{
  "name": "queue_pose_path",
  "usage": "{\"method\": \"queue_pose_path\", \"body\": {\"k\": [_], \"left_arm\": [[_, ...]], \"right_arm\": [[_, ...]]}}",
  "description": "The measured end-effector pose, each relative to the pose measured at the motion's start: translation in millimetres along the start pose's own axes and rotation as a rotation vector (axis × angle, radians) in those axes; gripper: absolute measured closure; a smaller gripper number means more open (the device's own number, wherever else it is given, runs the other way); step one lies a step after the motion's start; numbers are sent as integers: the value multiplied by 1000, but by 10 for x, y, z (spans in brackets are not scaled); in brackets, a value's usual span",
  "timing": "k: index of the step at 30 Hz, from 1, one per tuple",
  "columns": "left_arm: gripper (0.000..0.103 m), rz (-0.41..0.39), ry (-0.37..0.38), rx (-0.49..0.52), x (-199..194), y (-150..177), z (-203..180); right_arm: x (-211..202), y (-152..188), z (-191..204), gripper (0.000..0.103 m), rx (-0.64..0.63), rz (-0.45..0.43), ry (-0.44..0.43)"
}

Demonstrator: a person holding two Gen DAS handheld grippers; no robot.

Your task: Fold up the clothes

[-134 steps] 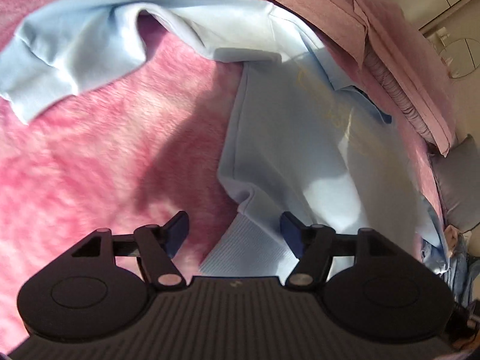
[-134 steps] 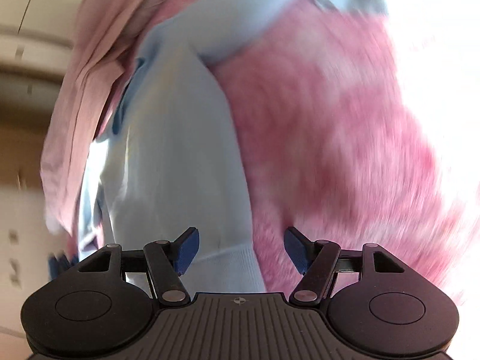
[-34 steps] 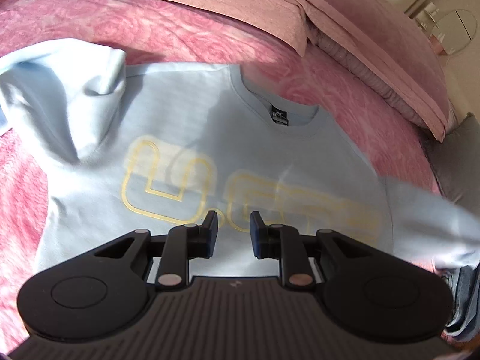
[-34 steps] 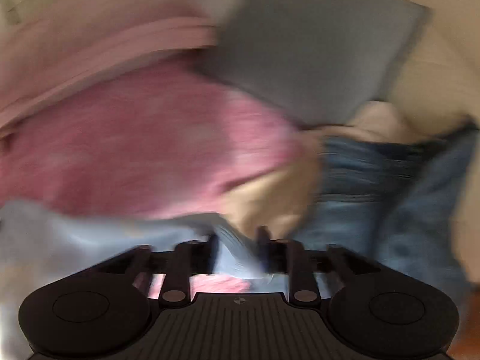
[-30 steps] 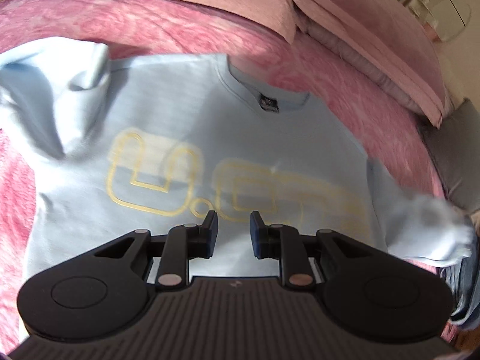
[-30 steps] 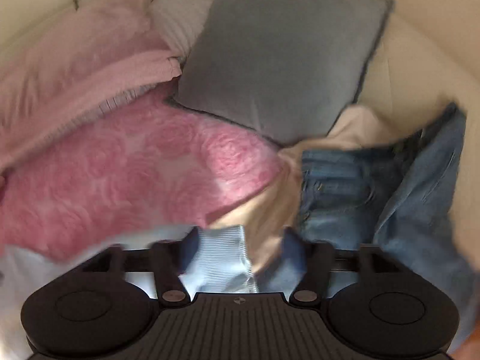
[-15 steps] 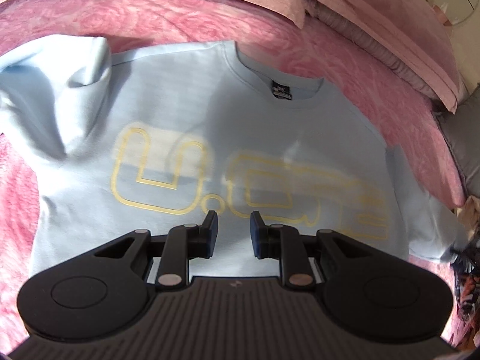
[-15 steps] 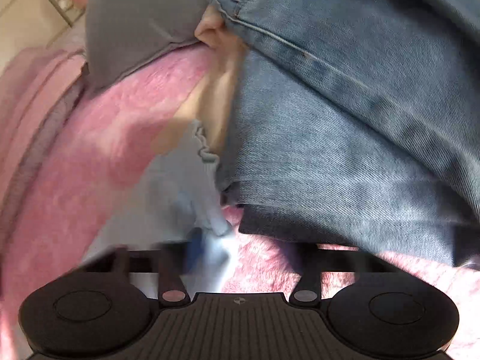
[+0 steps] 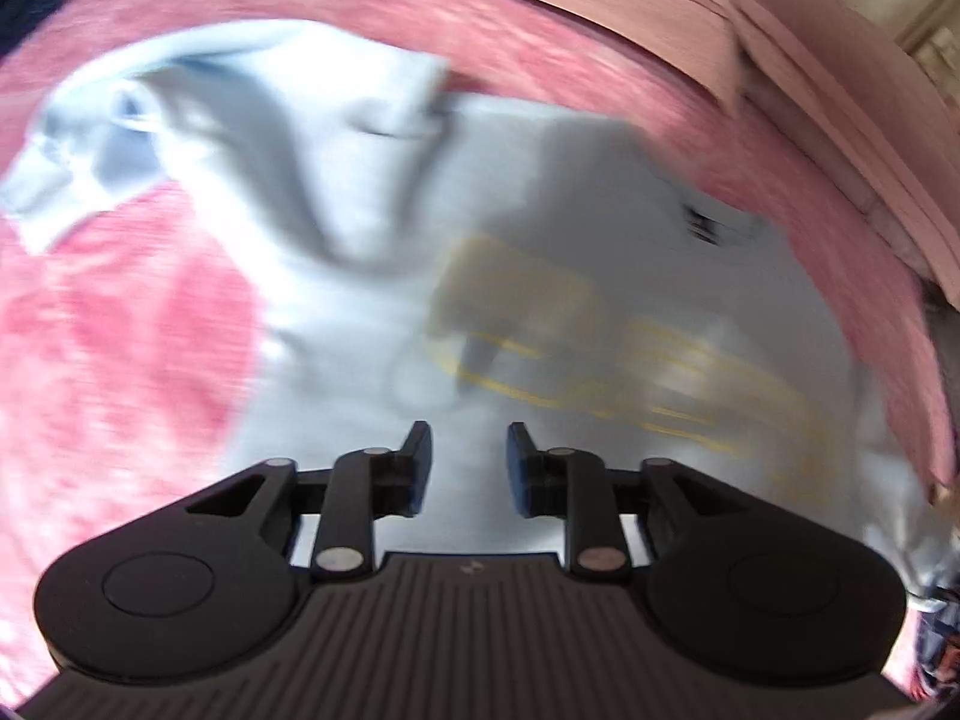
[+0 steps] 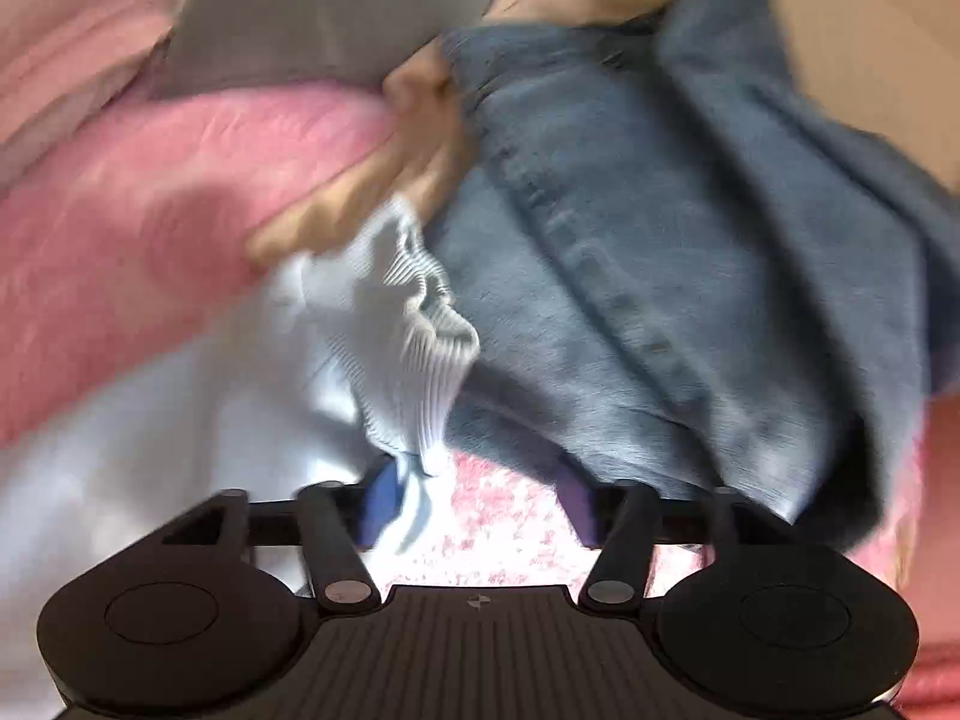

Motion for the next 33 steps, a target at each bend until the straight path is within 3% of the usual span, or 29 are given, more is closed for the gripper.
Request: {"method": "queue_pose_path", "body": {"k": [2, 5, 9, 14, 17, 18, 19, 20, 21, 27, 29, 32, 33], "left_arm": [[67, -48, -46, -48, -58, -144, 279], [64, -124, -102, -158, -119, -442, 730], [57, -214, -130, -334, -184, -823, 1277], [54, -195, -27, -651, -20, -1050, 1853], [46, -174, 38, -820, 136, -1074, 2100], [50, -171, 46, -841, 152, -1095, 2142], [61, -167, 47, -846, 163, -1125, 2174], [79, -162, 32, -797, 148, -1184, 2175], [86, -164, 21, -717, 100, -1273, 2162], [89, -348, -127, -258, -662, -2120, 2188], [89, -392, -226, -138, -847, -2330, 2255], [78, -348, -376, -33, -754, -2441, 2464], [79, -322, -413, -17, -688, -2440, 2539]], "right_arm": [[-164, -4, 14, 36, 16, -29, 8], [-361, 3, 130, 36, 7, -53, 0], [-584, 229, 441, 36, 18, -18, -71], [-830, 671, 1079, 36, -34, 48, -169], [-964, 942, 1453, 36, -91, 73, -194], [-1004, 1022, 1571, 36, -109, 80, -200], [-1043, 1102, 1689, 36, -127, 88, -206], [-1079, 1151, 1754, 36, -131, 90, -207], [-1125, 1196, 1822, 36, -131, 92, -205], [-1339, 1251, 2014, 36, -119, 74, -202], [-1404, 1258, 2076, 36, -125, 64, -204], [-1454, 1339, 2190, 36, -128, 71, -216], [-1463, 1377, 2227, 36, -129, 75, -221]]}}
Point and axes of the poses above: each gripper's, at about its wrist camera, not at the fingertips, and x roughly the way its jaws point, z to its left, y to its underside, the point moved 5 cm from there along x, roughly the way its jaws point, and after that the axes turned 11 degrees about -x, right-handed, at the moved point
